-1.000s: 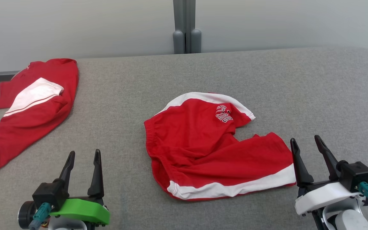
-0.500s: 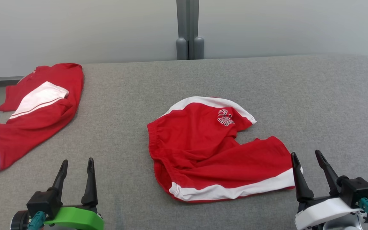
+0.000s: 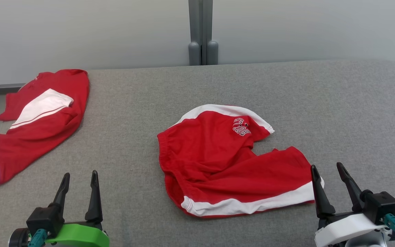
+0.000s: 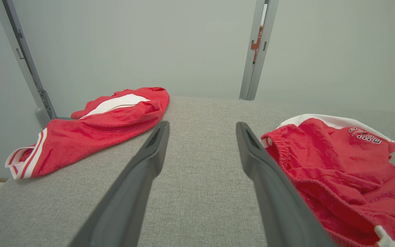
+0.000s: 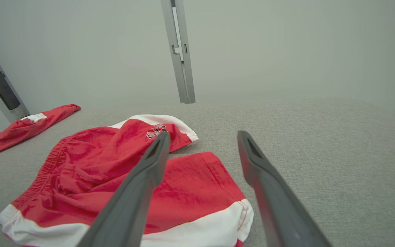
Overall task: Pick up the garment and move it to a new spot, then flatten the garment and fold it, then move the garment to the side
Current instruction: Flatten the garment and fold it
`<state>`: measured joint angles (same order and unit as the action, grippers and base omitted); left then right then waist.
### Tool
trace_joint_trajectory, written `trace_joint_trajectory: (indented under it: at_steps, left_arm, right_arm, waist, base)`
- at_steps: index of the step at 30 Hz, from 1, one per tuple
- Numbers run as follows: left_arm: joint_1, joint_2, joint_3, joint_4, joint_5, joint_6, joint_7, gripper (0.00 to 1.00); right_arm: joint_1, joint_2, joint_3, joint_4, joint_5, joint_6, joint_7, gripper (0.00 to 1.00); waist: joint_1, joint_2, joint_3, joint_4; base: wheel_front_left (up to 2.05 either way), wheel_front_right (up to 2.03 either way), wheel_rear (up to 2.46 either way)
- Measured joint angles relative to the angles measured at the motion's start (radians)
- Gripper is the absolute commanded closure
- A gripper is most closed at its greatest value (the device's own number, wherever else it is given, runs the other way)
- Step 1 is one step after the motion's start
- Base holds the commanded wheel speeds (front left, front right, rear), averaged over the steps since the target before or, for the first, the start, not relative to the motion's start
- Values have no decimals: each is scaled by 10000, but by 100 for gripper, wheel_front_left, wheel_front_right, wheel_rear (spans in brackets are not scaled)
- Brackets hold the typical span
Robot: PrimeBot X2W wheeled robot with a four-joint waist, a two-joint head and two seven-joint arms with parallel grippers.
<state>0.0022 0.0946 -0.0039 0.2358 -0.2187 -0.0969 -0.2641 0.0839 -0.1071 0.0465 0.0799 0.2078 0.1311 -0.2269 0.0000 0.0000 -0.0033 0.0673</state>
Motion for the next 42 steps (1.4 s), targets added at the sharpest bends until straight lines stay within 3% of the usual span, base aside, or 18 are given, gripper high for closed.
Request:
trace_joint_trajectory:
  at_steps: [24,31,42]
  left_arm:
    - [12,113,-395,40,-104,29,17,0]
    - [-357,36,-1716,268,130,-190,215,0]
    - [-1002,-38,-4853,1177,115,-322,311,0]
  right_arm:
    - [-96,-36,-8,326,12,0,52,0]
    - [-698,-447,-255,1058,8,0,102,0]
    - [-1685,-1083,144,2976,422,0,138,0]
  waist:
    - [0,0,-12,-47]
    - [0,0,267,-99]
    - [0,0,810,-263]
  base:
    - [0,0,0]
    - [0,0,0]
    - [0,0,0]
